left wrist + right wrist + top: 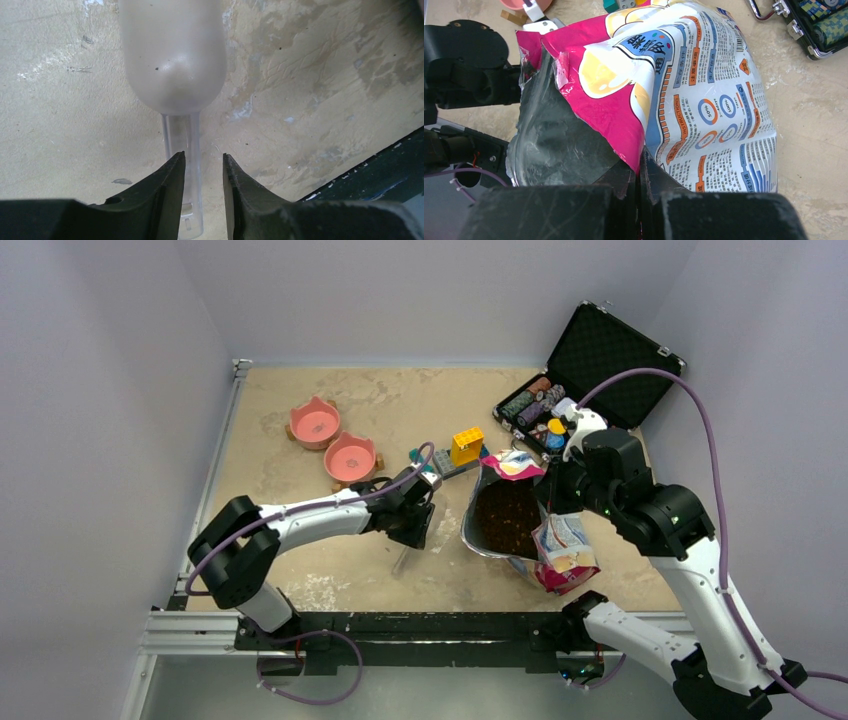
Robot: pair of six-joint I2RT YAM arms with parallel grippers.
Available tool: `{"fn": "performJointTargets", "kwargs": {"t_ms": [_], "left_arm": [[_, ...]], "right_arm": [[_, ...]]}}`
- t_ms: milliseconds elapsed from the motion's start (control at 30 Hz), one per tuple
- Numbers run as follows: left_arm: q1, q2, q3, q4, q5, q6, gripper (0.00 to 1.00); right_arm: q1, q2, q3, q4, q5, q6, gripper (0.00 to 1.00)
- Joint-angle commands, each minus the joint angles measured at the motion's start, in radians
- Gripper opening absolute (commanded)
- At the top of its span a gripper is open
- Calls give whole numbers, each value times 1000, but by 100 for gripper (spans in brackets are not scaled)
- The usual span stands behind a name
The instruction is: Serve the pet food
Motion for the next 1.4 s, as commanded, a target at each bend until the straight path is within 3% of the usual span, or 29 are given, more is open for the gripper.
{"fn": "performJointTargets", "kwargs": {"t_ms": [0,133,200,267,367,467,567,633,667,767,833,933,1067,1200,1367], "left_arm": [[-4,44,48,16,-5,39,36],[-3,97,66,4,-12,53,33],[0,82,50,45,61,86,17],[18,18,-26,195,241,103,9],[112,-55,-198,559,619,-13,1],[231,10,-346,968,809,-226,0],[308,200,-417,1480,924,-529,0],[318,430,-385,1851,981,-798,0],[319,493,-350,1873,996,-868,0],[327,497,-374,1849,930,-798,0],[329,464,-395,1791,882,-754,7],[329,384,-421,1558,816,-606,13],[329,277,-420,1288,750,-439,28],[329,176,-419,1123,702,-331,52],[329,-24,-431,874,581,-184,61]], "right_arm": [[9,-35,10,17,-51,26,0],[10,-36,6,18,-54,33,0],[9,-33,11,14,-55,35,0],[8,-31,15,10,-56,35,0],[9,-31,23,-3,-55,35,0],[9,-33,16,-14,-46,35,0],[8,-34,14,-25,-48,37,0],[9,-34,14,-31,-49,37,0],[10,-33,12,-33,-49,37,0],[9,-21,16,-37,-52,34,0],[10,-13,29,-43,-55,34,0],[9,-7,29,-36,-55,38,0],[10,2,32,-36,-55,37,0],[8,-1,30,-30,-55,39,0],[9,-9,24,-24,-78,47,0]]}}
